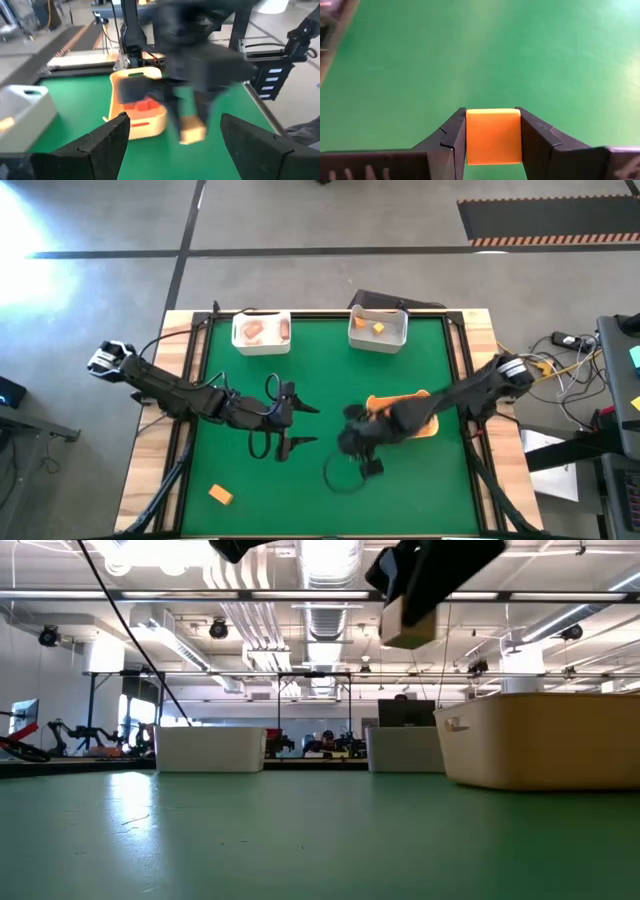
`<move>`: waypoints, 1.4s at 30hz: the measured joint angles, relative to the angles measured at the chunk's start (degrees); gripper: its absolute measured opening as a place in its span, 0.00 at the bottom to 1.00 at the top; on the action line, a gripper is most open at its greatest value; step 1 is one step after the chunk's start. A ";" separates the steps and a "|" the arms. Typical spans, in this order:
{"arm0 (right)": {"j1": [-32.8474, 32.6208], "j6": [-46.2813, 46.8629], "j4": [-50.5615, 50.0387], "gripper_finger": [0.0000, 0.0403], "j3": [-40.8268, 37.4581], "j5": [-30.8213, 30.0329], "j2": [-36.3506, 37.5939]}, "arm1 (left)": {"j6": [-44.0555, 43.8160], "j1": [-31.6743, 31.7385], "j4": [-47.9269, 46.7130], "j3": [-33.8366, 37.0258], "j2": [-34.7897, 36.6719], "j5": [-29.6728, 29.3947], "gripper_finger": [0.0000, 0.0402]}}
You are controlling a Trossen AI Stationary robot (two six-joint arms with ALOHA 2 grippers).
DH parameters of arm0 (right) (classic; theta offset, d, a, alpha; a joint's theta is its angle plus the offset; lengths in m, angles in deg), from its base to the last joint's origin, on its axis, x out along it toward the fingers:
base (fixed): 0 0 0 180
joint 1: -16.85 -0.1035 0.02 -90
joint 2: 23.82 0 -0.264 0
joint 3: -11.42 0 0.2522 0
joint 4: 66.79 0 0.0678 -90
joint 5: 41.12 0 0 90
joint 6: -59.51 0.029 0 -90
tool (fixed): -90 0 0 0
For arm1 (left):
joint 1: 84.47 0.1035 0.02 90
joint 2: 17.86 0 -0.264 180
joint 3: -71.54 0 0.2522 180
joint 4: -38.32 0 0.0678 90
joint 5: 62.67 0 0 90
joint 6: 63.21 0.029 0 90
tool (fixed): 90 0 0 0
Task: Sort & place blocks by color
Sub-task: Put the yellow block into the gray bin
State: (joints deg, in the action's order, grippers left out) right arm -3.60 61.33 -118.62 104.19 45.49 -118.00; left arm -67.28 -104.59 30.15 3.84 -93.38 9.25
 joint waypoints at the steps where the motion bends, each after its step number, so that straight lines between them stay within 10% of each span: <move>1: 1.60 -0.27 -1.29 0.30 -0.03 -0.89 1.33 | 1.49 0.31 -0.03 -0.01 0.28 0.02 0.73; 18: 43.56 -13.58 0.35 0.30 -5.03 -3.50 8.71 | 22.02 23.79 -8.08 1.94 7.27 6.37 0.73; 25: 58.75 -14.97 1.63 0.30 -5.14 6.36 5.87 | 23.91 37.41 -2.29 3.92 6.59 12.72 0.73; 34: 65.46 -12.86 2.04 0.31 -5.22 9.37 -1.07 | 23.96 42.87 5.58 4.97 4.25 14.13 0.73; 42: 66.25 -12.42 5.62 0.63 -4.48 9.35 -2.52 | 23.43 43.85 5.92 4.97 4.21 13.05 0.73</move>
State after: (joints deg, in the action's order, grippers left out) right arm 62.66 48.90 -113.01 99.71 54.84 -120.52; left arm -43.85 -60.74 36.07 8.81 -89.17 22.29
